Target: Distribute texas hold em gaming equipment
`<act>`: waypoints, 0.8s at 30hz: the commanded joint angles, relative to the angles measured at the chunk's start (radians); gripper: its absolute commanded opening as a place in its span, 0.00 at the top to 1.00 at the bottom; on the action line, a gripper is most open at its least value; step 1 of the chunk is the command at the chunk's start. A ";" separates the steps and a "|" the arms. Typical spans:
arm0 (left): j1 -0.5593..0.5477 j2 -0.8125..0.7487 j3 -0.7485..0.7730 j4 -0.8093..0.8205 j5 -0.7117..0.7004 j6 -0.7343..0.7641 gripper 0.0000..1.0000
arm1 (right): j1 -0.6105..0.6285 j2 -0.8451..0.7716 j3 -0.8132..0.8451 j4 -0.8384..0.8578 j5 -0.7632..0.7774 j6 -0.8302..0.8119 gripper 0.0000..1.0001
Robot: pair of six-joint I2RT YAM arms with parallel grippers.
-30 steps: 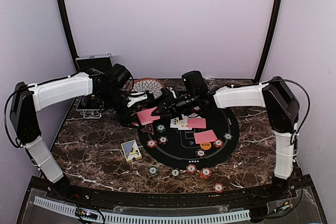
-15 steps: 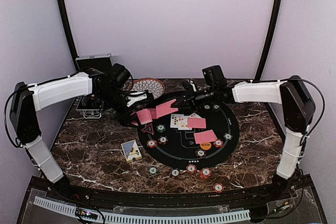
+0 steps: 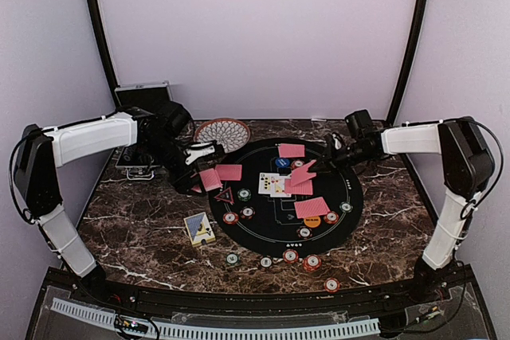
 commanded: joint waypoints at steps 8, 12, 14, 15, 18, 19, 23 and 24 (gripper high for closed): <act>0.044 -0.086 -0.066 0.010 -0.010 -0.009 1.00 | -0.008 0.125 0.064 -0.055 0.110 -0.105 1.00; 0.056 -0.101 -0.079 0.015 -0.010 -0.013 1.00 | -0.010 0.147 0.079 -0.076 0.132 -0.126 1.00; 0.061 -0.113 -0.091 0.022 -0.009 -0.019 1.00 | -0.010 0.156 0.084 -0.093 0.154 -0.144 1.00; 0.063 -0.118 -0.095 0.024 -0.010 -0.019 1.00 | -0.010 0.160 0.088 -0.110 0.174 -0.156 1.00; 0.070 -0.124 -0.111 0.031 -0.011 -0.021 1.00 | -0.010 0.164 0.089 -0.140 0.205 -0.178 1.00; 0.072 -0.126 -0.112 0.032 -0.010 -0.022 1.00 | -0.010 0.162 0.087 -0.143 0.211 -0.183 0.98; 0.076 -0.127 -0.113 0.034 -0.010 -0.029 1.00 | -0.010 0.161 0.084 -0.159 0.220 -0.194 0.90; 0.076 -0.127 -0.112 0.035 -0.010 -0.031 1.00 | -0.010 0.161 0.084 -0.161 0.219 -0.194 0.88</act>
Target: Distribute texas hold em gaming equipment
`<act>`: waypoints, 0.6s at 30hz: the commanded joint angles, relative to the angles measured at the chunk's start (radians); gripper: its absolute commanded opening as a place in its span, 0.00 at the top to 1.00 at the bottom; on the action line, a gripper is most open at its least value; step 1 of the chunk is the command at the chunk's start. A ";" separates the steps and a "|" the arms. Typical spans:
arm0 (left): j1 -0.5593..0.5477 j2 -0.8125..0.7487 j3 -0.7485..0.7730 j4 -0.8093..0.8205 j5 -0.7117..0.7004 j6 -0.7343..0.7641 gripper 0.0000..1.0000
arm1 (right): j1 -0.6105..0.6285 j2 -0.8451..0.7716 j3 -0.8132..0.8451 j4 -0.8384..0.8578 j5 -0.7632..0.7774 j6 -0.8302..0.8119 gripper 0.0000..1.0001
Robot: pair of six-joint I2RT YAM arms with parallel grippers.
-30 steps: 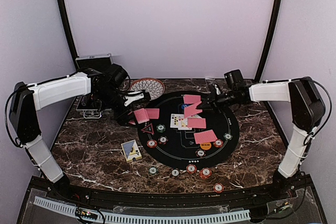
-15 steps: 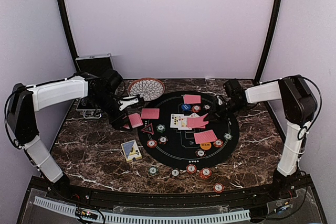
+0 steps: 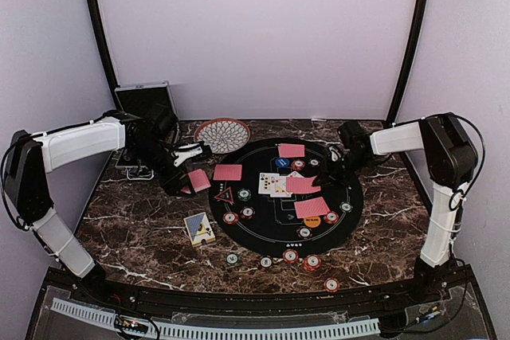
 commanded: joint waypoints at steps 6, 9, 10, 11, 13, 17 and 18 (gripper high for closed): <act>0.011 -0.049 -0.014 0.015 0.002 -0.013 1.00 | -0.005 0.001 0.024 -0.057 0.040 -0.044 0.71; 0.014 -0.049 -0.017 0.017 -0.001 -0.014 1.00 | -0.005 -0.008 0.035 -0.079 0.060 -0.055 0.67; 0.015 -0.047 -0.018 0.018 -0.002 -0.015 1.00 | -0.005 -0.009 0.040 -0.089 0.071 -0.059 0.66; 0.016 -0.047 -0.019 0.020 -0.003 -0.016 1.00 | -0.005 -0.013 0.045 -0.099 0.083 -0.062 0.64; 0.019 -0.046 -0.021 0.024 -0.010 -0.015 1.00 | -0.005 -0.023 0.054 -0.118 0.110 -0.066 0.59; 0.029 -0.039 -0.025 0.031 -0.033 -0.016 1.00 | -0.006 -0.066 0.065 -0.152 0.182 -0.073 0.46; 0.031 -0.036 -0.026 0.033 -0.038 -0.016 1.00 | -0.006 -0.081 0.064 -0.156 0.197 -0.072 0.43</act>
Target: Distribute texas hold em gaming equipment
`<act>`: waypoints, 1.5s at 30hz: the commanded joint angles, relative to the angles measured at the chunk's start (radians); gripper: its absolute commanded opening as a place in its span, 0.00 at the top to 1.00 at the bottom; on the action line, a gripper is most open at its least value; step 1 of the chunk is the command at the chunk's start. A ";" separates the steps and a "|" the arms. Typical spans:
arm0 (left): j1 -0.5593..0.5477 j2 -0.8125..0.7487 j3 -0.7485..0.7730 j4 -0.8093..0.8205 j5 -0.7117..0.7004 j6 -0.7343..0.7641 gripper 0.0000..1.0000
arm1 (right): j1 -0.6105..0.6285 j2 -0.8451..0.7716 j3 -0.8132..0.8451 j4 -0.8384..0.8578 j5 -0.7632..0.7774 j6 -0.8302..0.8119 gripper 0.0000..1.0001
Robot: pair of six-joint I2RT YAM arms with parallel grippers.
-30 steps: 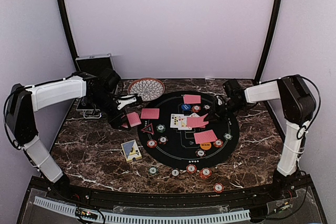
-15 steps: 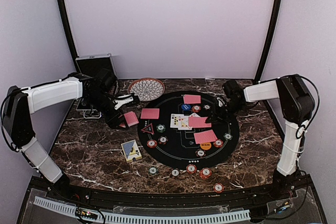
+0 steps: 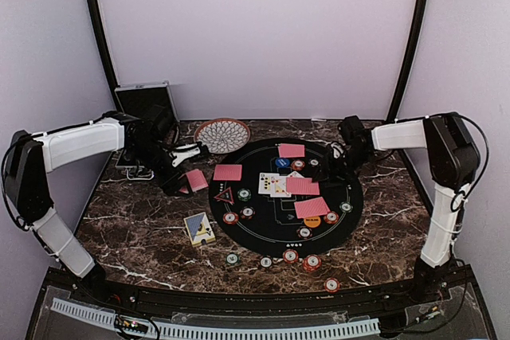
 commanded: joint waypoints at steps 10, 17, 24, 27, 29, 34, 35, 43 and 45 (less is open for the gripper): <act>0.062 -0.030 -0.100 0.089 -0.064 -0.031 1.00 | -0.008 -0.201 -0.049 -0.044 0.169 0.025 0.25; 0.092 -0.019 -0.248 0.218 -0.140 -0.046 1.00 | -0.008 -0.286 -0.137 -0.016 0.197 0.047 0.15; 0.093 0.036 -0.296 0.292 -0.149 -0.046 0.99 | -0.010 -0.318 -0.177 0.003 0.192 0.062 0.10; 0.093 0.065 -0.299 0.285 -0.135 -0.044 0.86 | -0.010 -0.330 -0.173 -0.003 0.194 0.066 0.09; 0.093 0.074 -0.311 0.282 -0.129 -0.042 0.72 | -0.010 -0.337 -0.166 -0.010 0.194 0.066 0.08; 0.093 0.080 -0.316 0.276 -0.114 -0.046 0.33 | -0.011 -0.352 -0.131 -0.032 0.190 0.065 0.07; 0.093 0.081 -0.309 0.266 -0.109 -0.050 0.23 | -0.011 -0.352 -0.125 -0.037 0.190 0.064 0.06; 0.093 0.050 -0.243 0.171 -0.047 -0.062 0.01 | -0.014 -0.368 -0.107 -0.056 0.209 0.060 0.01; 0.093 0.038 -0.222 0.148 -0.038 -0.067 0.01 | -0.018 -0.375 -0.105 -0.057 0.222 0.057 0.01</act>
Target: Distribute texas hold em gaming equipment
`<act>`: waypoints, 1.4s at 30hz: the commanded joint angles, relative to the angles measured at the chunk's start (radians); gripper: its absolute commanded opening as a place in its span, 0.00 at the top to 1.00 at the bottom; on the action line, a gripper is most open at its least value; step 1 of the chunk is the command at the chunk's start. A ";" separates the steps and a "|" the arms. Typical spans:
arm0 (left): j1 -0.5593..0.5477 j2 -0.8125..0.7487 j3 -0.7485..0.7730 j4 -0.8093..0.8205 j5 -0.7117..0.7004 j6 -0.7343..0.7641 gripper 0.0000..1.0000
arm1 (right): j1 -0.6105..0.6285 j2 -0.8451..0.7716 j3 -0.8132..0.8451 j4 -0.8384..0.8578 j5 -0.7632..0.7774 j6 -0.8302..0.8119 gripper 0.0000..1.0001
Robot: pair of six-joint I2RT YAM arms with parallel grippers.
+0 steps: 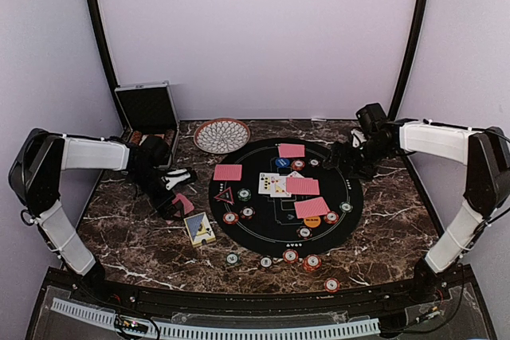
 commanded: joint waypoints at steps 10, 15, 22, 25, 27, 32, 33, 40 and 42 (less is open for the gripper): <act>0.035 -0.131 0.177 -0.004 -0.065 -0.078 0.01 | -0.080 -0.165 -0.059 0.132 0.336 -0.010 0.01; 0.150 -0.252 0.041 0.345 -0.080 -0.167 0.01 | -0.146 -0.260 -0.185 0.306 0.619 -0.046 0.01; 0.292 -0.318 -0.188 0.710 -0.075 -0.271 0.01 | -0.157 -0.353 -0.460 0.744 0.950 -0.284 0.01; 0.339 -0.318 -0.256 0.820 -0.026 -0.313 0.01 | -0.195 -0.334 -0.478 0.758 0.980 -0.228 0.02; 0.355 -0.305 -0.303 0.907 -0.007 -0.341 0.01 | -0.212 -0.343 -0.538 0.839 0.992 -0.222 0.01; 0.399 -0.281 -0.432 1.125 0.029 -0.374 0.01 | -0.239 -0.377 -0.692 1.124 0.980 -0.295 0.01; 0.401 -0.279 -0.477 1.164 0.049 -0.375 0.01 | -0.244 -0.375 -0.707 1.159 0.981 -0.304 0.01; 0.405 -0.231 -0.602 1.488 0.068 -0.385 0.01 | -0.271 -0.356 -0.872 1.457 0.959 -0.373 0.01; 0.405 -0.204 -0.618 1.554 0.057 -0.399 0.01 | -0.284 -0.337 -0.920 1.579 0.936 -0.388 0.02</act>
